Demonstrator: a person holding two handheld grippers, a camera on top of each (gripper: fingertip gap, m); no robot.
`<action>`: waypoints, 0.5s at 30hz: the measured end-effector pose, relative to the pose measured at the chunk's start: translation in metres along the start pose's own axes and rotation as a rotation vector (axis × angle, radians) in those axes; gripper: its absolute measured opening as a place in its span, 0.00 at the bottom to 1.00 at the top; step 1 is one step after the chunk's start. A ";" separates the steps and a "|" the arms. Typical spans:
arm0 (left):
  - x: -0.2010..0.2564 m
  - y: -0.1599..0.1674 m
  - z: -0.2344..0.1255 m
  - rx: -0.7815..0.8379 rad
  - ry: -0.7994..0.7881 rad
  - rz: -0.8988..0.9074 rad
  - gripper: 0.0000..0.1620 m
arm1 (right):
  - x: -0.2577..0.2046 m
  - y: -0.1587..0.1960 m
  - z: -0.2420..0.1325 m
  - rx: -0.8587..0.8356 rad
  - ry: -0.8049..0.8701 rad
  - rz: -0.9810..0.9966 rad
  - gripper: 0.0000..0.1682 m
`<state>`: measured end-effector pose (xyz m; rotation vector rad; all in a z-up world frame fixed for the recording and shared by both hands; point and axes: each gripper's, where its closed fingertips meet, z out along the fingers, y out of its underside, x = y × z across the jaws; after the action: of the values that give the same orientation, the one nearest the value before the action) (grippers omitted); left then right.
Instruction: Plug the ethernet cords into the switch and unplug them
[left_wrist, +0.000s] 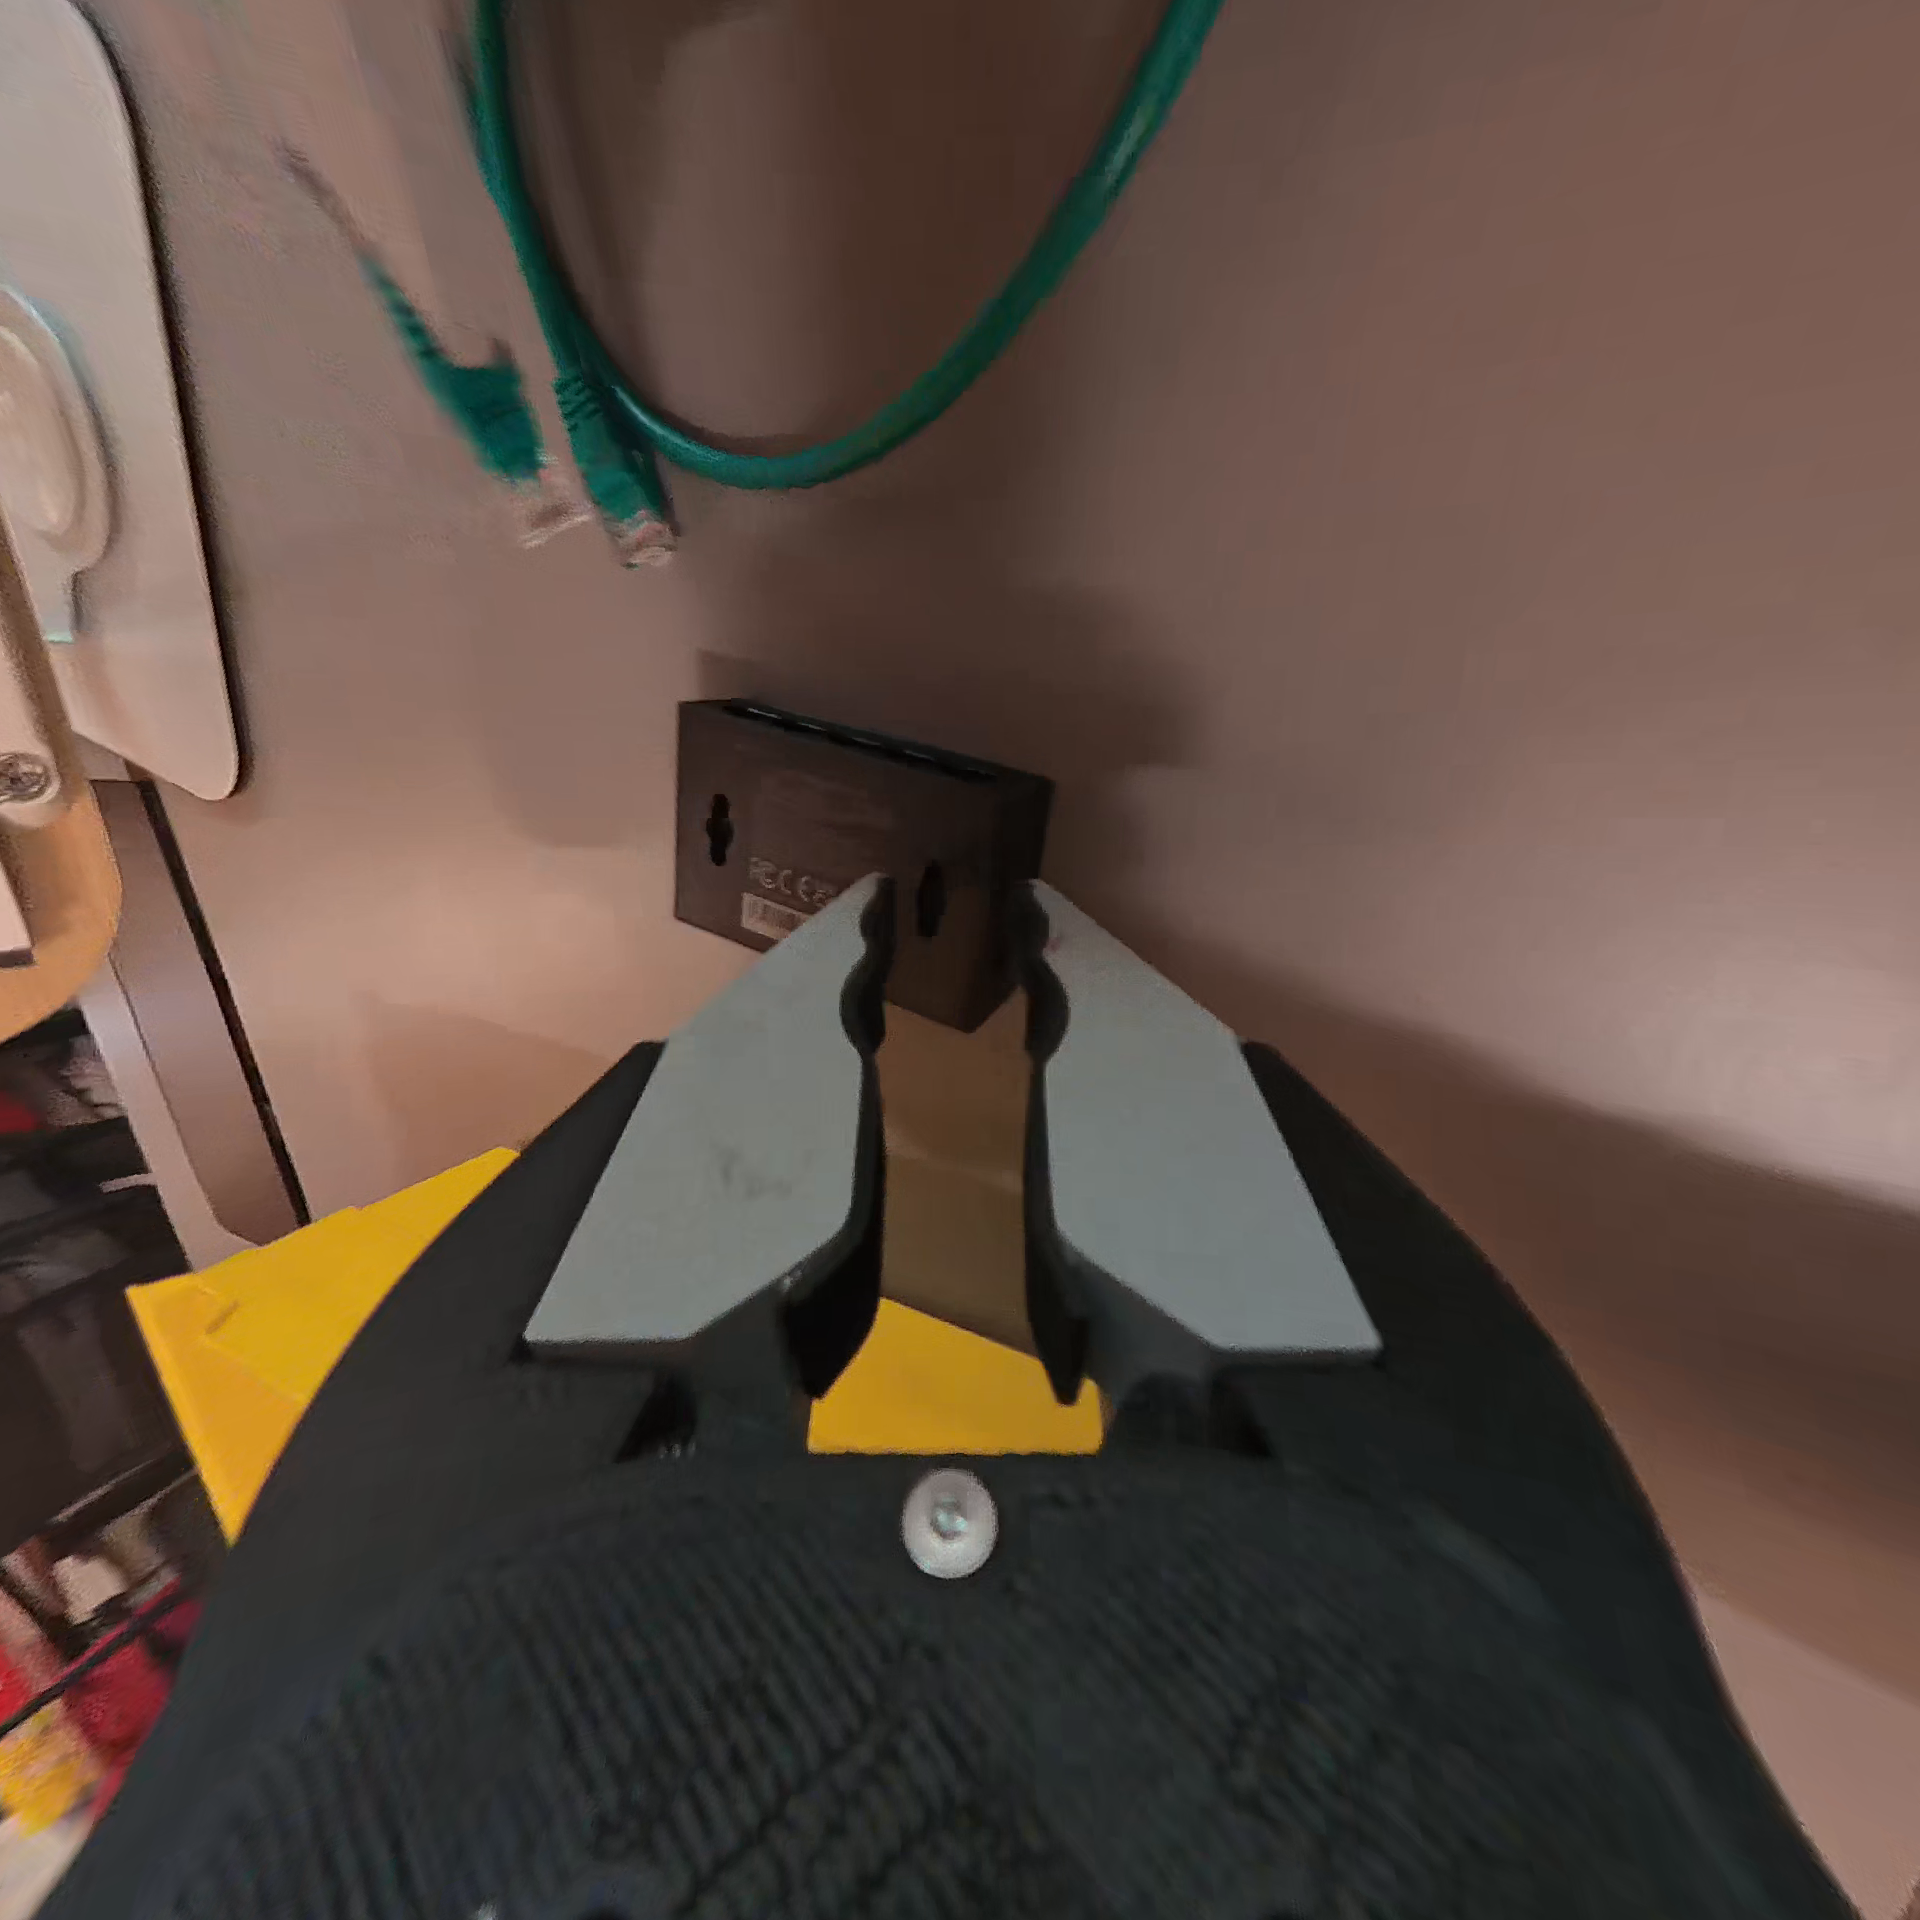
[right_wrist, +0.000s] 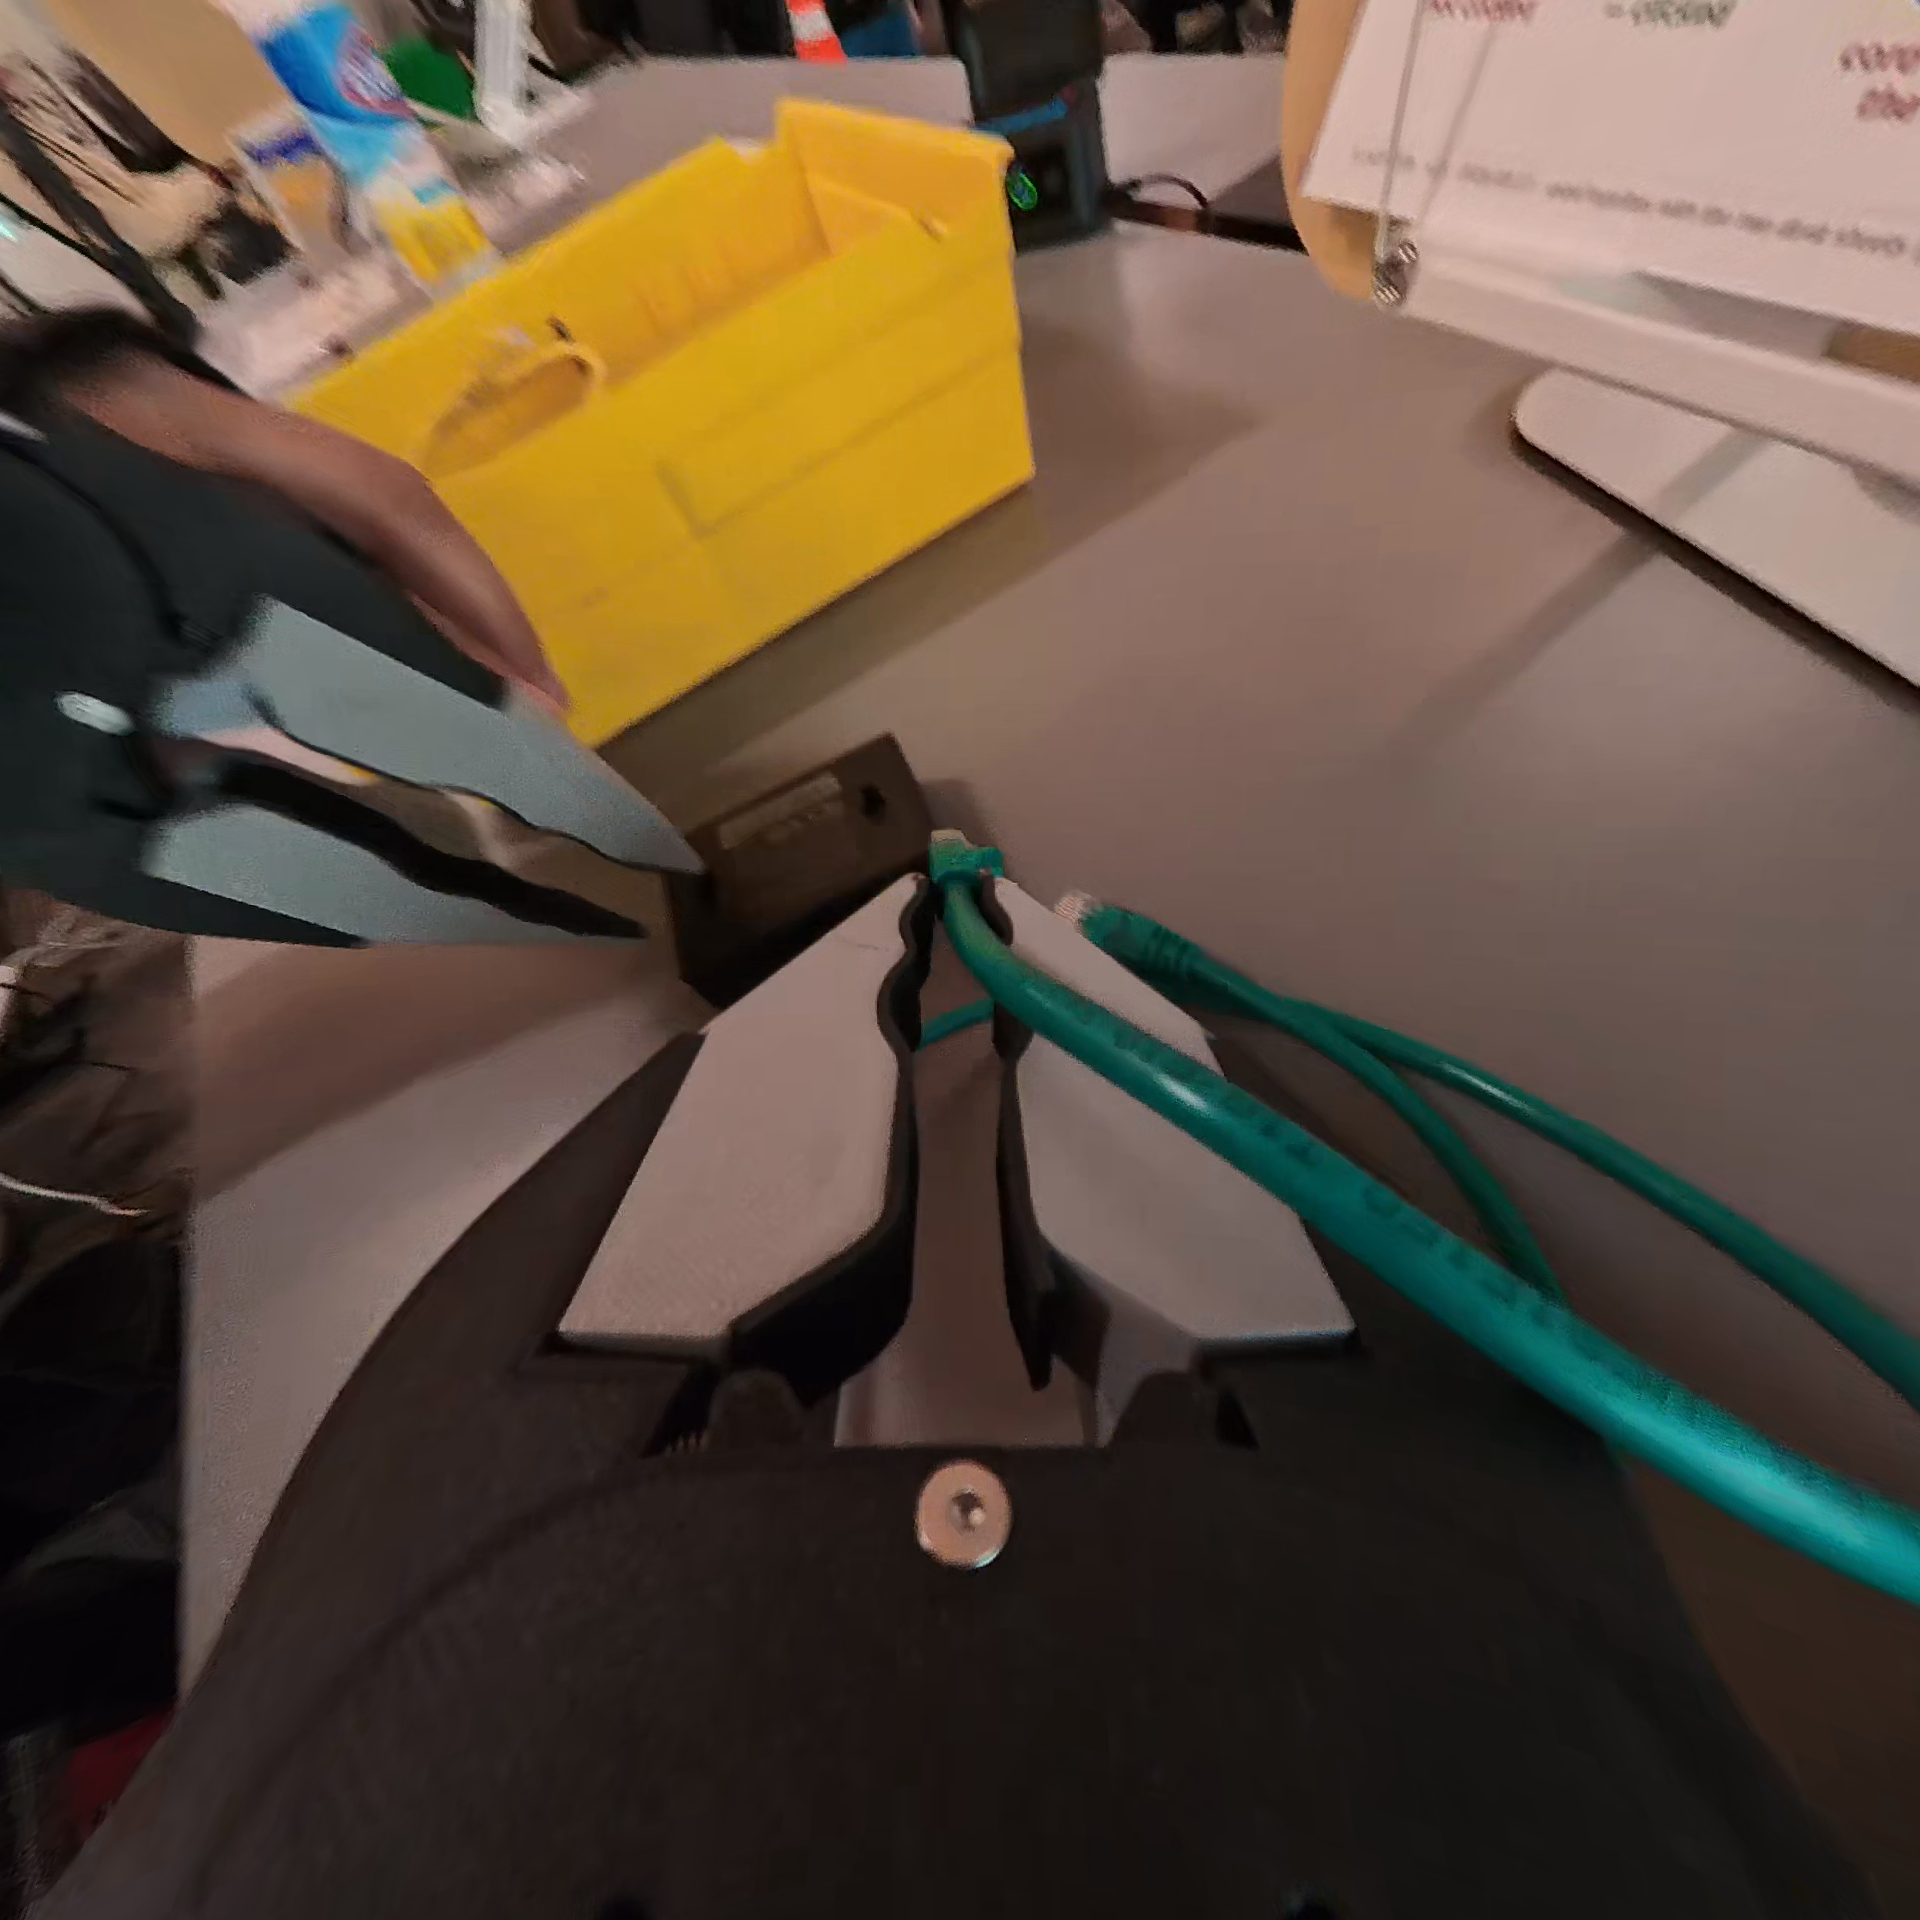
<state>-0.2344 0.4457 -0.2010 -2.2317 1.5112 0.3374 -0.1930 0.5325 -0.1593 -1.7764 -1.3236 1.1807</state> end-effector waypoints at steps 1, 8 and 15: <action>-0.005 -0.004 -0.004 0.033 -0.003 -0.037 0.13 | 0.007 0.005 0.002 -0.029 0.041 -0.010 0.03; -0.061 -0.010 0.016 0.065 -0.088 -0.726 0.48 | 0.012 0.018 0.009 -0.110 0.096 -0.073 0.03; -0.064 0.004 0.058 -0.101 -0.026 -0.850 0.54 | 0.012 0.013 0.005 -0.077 0.078 -0.055 0.03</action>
<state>-0.2605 0.5245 -0.2255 -2.6795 0.4318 0.1675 -0.1909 0.5397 -0.1757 -1.8095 -1.3794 1.0333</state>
